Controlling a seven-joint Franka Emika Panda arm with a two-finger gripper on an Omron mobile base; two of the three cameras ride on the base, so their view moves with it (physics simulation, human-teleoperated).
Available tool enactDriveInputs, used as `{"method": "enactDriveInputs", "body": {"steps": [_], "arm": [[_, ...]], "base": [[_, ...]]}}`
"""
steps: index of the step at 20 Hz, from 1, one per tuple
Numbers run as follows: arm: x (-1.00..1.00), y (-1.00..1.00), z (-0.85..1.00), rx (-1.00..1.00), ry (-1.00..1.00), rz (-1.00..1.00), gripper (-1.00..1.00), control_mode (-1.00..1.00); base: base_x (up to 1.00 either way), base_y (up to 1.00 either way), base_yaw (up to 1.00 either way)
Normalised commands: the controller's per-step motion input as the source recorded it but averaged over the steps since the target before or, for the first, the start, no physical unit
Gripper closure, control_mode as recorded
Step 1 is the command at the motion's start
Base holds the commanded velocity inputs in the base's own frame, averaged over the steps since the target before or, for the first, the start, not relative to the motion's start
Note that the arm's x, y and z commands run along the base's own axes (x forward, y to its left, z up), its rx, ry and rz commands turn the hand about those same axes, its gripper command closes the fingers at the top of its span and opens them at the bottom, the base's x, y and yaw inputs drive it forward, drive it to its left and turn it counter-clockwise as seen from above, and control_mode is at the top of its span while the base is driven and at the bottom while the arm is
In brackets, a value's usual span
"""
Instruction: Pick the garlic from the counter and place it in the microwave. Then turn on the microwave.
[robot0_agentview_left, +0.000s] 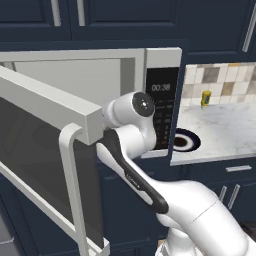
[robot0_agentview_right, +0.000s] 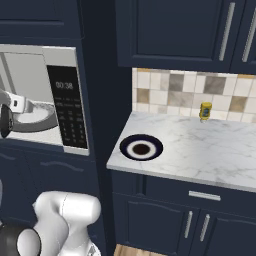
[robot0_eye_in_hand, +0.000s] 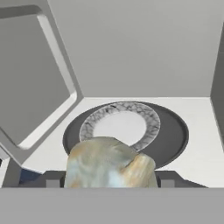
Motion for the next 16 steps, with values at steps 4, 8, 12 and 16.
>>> {"method": "enactDriveInputs", "body": {"steps": [4,8,12,16], "arm": [[0.33,0.14,-0.28,0.00,0.08,-0.04,1.00,-1.00],[0.27,0.23,-0.32,0.00,0.09,-0.04,1.00,-1.00],[0.33,0.18,-0.22,0.00,0.07,-0.04,1.00,-1.00],[0.40,0.17,-0.19,0.00,0.05,-0.04,1.00,-1.00]], "base": [[0.00,0.00,0.00],[0.00,0.00,0.00],[0.00,0.00,0.00],[0.00,0.00,0.00]]}}
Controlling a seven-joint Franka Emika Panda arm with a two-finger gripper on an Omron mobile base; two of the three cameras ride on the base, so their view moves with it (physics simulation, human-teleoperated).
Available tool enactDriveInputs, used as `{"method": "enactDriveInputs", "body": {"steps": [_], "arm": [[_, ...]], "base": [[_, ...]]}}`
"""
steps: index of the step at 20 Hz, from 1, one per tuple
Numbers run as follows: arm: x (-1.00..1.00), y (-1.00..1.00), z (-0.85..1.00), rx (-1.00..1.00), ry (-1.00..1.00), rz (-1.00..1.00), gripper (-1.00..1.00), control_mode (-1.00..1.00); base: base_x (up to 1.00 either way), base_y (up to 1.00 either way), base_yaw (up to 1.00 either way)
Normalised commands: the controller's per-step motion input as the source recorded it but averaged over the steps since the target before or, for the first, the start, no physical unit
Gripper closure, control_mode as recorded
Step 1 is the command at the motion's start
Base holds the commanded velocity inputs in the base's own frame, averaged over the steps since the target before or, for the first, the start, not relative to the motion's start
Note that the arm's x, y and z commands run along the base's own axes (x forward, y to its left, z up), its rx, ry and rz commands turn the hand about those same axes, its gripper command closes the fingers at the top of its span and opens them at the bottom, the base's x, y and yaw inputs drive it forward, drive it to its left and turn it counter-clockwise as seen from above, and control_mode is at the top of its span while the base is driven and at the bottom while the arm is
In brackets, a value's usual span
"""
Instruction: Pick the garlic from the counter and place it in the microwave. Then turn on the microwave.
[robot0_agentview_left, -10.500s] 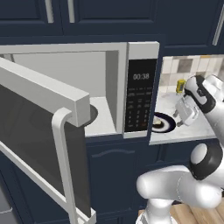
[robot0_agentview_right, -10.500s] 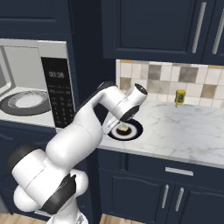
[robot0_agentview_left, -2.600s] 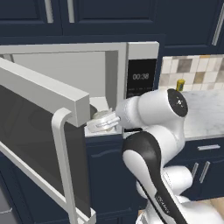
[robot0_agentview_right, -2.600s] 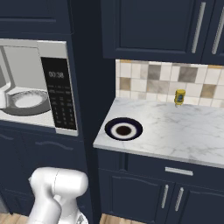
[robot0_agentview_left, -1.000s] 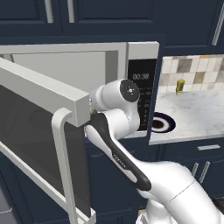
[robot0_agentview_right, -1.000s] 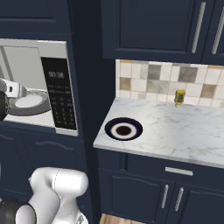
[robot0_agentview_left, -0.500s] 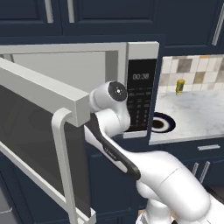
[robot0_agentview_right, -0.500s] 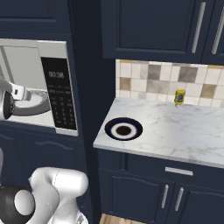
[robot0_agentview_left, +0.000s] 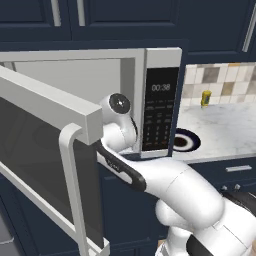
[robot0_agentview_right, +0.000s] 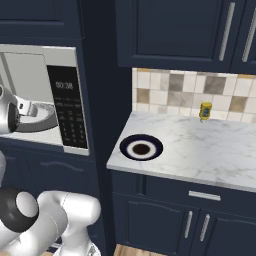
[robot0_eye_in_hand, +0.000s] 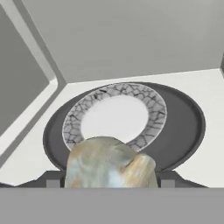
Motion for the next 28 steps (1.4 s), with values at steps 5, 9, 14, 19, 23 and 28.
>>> {"method": "enactDriveInputs", "body": {"steps": [5,9,14,19,23,28], "arm": [[0.40,0.18,-0.20,-0.01,0.04,-0.04,1.00,-1.00],[0.45,0.18,-0.21,-0.02,0.04,-0.04,1.00,-1.00],[0.37,0.15,-0.19,-0.02,0.05,-0.03,1.00,-1.00],[0.34,0.11,-0.23,-0.02,0.05,-0.03,1.00,-1.00],[0.25,0.12,-0.24,-0.02,0.06,-0.03,-1.00,-1.00],[0.24,0.10,-0.12,-0.02,0.05,-0.03,-1.00,-1.00]], "base": [[0.00,0.00,0.00],[0.00,0.00,0.00],[0.00,0.00,0.00],[0.00,0.00,0.00],[0.00,0.00,0.00],[0.00,0.00,0.00]]}}
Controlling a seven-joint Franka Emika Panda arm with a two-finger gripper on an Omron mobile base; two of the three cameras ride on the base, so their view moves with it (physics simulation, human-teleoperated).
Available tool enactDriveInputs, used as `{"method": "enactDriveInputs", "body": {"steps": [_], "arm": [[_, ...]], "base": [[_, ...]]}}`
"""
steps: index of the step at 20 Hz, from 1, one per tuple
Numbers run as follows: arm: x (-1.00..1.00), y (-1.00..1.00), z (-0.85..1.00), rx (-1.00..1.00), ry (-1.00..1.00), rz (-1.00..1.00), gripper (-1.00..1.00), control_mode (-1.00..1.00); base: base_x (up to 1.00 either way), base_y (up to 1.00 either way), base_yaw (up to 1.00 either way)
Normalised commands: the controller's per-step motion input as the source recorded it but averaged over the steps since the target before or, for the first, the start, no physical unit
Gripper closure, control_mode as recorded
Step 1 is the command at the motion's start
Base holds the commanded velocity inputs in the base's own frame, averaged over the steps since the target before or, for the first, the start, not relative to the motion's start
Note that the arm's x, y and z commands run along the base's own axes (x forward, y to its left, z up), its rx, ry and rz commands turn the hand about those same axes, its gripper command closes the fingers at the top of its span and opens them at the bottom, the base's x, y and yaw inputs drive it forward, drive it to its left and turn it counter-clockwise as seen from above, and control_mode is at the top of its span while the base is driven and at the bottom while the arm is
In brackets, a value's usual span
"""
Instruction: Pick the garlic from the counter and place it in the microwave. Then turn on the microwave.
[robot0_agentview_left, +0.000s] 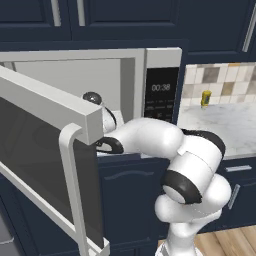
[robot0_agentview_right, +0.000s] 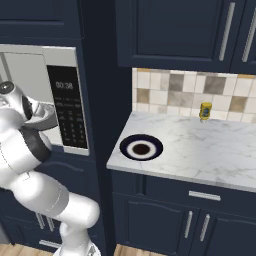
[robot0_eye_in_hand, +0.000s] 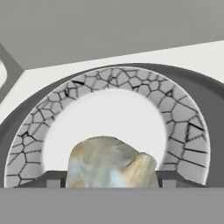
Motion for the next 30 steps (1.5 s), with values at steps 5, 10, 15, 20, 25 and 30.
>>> {"method": "enactDriveInputs", "body": {"steps": [5,10,15,20,25,30], "arm": [[0.12,0.00,0.00,0.00,0.00,-0.01,-1.00,-1.00],[-0.13,-0.01,0.02,0.00,-0.01,0.00,-1.00,-1.00],[-0.83,-0.44,0.33,0.00,-0.06,0.00,-1.00,-1.00],[-0.86,-0.79,0.70,0.01,0.00,0.00,-1.00,-1.00],[-1.00,-0.80,0.47,0.02,0.01,0.00,-1.00,-1.00],[-1.00,-0.65,0.26,0.01,0.07,0.00,1.00,-1.00]], "base": [[0.00,0.00,0.00],[0.00,0.00,0.00],[0.00,0.00,0.00],[0.00,0.00,0.00],[0.00,0.00,0.00],[0.00,0.00,0.00]]}}
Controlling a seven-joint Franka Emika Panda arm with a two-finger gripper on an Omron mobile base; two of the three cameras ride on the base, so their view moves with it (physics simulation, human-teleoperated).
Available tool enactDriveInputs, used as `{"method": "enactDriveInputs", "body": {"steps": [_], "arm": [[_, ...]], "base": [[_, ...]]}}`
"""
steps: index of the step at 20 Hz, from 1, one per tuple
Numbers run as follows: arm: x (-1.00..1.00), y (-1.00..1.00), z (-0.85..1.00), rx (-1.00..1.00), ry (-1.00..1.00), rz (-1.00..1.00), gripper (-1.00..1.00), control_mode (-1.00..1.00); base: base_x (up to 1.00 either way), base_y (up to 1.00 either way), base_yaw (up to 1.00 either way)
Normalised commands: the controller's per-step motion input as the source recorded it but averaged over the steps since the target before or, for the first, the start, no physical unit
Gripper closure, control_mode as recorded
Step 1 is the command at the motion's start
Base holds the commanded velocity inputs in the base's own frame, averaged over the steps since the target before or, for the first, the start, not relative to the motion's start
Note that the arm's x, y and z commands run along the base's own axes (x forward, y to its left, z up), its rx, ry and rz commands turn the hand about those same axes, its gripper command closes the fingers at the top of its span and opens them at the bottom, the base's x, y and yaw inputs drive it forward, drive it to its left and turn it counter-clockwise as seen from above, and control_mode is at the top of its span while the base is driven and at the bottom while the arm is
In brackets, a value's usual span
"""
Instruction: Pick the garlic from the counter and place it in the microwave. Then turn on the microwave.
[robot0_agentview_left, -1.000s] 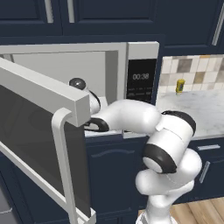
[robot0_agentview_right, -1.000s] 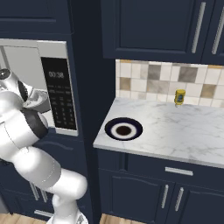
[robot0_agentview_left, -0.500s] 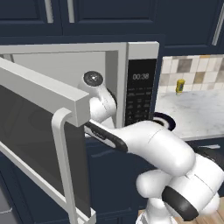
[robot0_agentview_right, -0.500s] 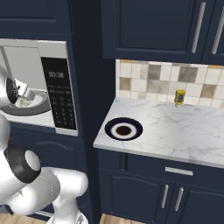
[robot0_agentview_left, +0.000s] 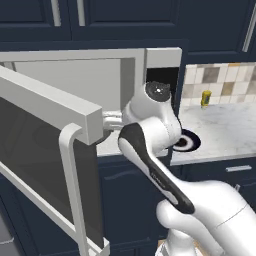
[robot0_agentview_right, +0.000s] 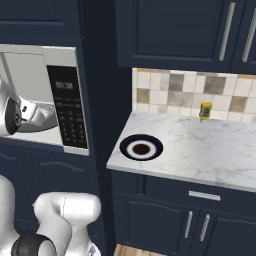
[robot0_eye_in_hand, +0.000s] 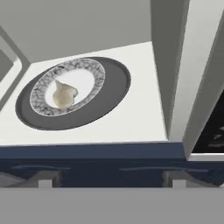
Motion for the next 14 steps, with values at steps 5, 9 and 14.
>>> {"method": "enactDriveInputs", "body": {"steps": [5,9,14], "arm": [[-1.00,-0.45,0.21,0.01,0.05,0.00,1.00,-1.00],[-1.00,-0.23,0.38,0.01,0.00,0.00,1.00,-1.00],[-1.00,-0.06,0.36,0.00,0.00,0.00,1.00,-1.00]], "base": [[0.00,0.00,0.00],[0.00,0.00,0.00],[0.00,0.00,0.00]]}}
